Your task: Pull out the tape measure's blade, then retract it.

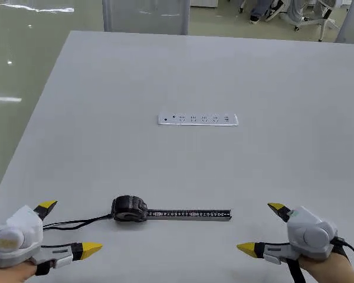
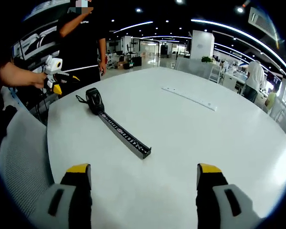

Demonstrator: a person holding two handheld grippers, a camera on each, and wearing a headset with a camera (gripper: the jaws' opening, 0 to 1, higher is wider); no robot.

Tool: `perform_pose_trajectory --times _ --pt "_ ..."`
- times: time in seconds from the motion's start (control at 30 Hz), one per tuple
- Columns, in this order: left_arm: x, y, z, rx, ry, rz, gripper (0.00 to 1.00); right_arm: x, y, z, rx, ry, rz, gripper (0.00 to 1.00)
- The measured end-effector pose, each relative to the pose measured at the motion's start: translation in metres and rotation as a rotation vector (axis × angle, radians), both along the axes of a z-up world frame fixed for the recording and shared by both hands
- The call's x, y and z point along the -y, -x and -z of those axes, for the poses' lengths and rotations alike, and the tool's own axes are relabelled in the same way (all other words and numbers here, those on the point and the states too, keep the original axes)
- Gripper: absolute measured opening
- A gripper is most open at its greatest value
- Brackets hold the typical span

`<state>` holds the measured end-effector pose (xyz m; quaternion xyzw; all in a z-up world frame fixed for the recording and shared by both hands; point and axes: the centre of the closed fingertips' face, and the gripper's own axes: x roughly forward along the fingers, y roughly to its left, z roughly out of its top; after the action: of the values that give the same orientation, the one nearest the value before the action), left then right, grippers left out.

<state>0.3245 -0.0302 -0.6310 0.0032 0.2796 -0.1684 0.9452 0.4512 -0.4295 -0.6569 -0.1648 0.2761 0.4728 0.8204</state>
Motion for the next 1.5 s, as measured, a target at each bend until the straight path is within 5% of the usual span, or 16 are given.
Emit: perform_pose_trajectory --times 0.17,0.43,0.57,0.97,1.17,1.5 --pt "-0.003 0.014 -0.013 0.051 0.064 -0.032 1.00 0.018 0.013 -0.003 0.003 -0.013 0.023 1.00" --pt "0.009 0.046 -0.004 0.014 0.050 -0.011 1.00 0.047 0.030 -0.012 0.026 -0.025 0.068 1.00" --pt "0.011 0.055 -0.009 0.036 0.057 -0.029 1.00 0.056 0.047 -0.016 0.016 -0.041 0.074 1.00" --pt "0.009 0.063 -0.015 0.044 0.055 -0.051 1.00 0.081 0.071 -0.012 0.018 -0.038 0.114 1.00" --pt "0.020 0.065 -0.015 0.046 0.030 -0.022 1.00 0.088 0.072 -0.013 0.022 -0.028 0.121 1.00" --pt "0.016 0.068 -0.013 0.028 0.032 -0.043 1.00 0.086 0.071 -0.015 0.035 -0.034 0.106 1.00"
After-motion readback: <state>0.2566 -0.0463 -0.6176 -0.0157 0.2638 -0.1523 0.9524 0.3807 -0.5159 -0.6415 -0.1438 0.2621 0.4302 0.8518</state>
